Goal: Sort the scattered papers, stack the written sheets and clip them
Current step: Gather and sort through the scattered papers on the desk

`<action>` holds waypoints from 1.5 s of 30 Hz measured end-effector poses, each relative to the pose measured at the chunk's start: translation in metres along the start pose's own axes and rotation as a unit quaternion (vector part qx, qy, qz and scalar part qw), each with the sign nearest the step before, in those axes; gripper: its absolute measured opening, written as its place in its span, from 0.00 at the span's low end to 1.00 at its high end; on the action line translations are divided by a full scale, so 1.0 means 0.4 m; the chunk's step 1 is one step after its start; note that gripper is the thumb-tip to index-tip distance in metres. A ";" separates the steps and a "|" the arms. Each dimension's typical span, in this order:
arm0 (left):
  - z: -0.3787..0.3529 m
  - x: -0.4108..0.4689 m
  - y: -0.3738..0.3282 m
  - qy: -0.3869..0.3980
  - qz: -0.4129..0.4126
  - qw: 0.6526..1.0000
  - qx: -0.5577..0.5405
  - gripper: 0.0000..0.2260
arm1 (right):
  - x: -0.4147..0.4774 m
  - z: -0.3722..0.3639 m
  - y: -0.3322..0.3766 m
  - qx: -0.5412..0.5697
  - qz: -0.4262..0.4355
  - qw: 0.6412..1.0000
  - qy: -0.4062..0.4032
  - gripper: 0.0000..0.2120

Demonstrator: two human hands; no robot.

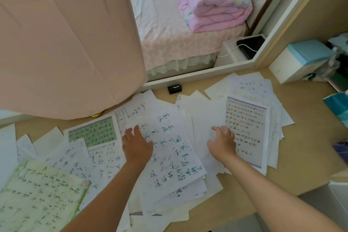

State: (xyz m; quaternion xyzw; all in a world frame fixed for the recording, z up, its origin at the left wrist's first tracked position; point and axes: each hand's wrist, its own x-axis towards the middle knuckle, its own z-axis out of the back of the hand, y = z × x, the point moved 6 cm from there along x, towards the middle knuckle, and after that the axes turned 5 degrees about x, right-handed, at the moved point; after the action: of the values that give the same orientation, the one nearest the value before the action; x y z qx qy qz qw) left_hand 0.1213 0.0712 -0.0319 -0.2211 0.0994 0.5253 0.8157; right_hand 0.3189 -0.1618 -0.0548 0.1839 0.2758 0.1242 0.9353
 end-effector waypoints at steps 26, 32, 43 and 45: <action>-0.381 -0.121 -0.666 0.162 -0.425 0.880 0.133 0.36 | 0.165 0.229 -0.327 0.341 -0.146 0.926 -0.063 0.10; -0.360 -0.060 -0.635 0.141 -0.366 0.904 0.170 0.37 | 0.195 0.193 -0.344 0.325 -0.151 0.934 -0.003 0.17; -0.293 0.006 -0.652 0.206 -0.077 0.936 -0.275 0.36 | 0.220 0.303 -0.443 0.568 -0.130 0.810 0.063 0.09; -0.288 -0.005 -0.672 0.249 -0.071 0.920 -0.294 0.23 | 0.223 0.308 -0.436 0.566 -0.120 0.814 0.055 0.11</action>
State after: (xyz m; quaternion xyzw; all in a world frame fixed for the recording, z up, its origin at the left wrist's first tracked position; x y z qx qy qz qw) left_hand 0.3707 -0.0782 -0.0640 -0.5814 0.1247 0.3997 0.6976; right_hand 0.4836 -0.3234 -0.0725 0.6392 0.3684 -0.1575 0.6565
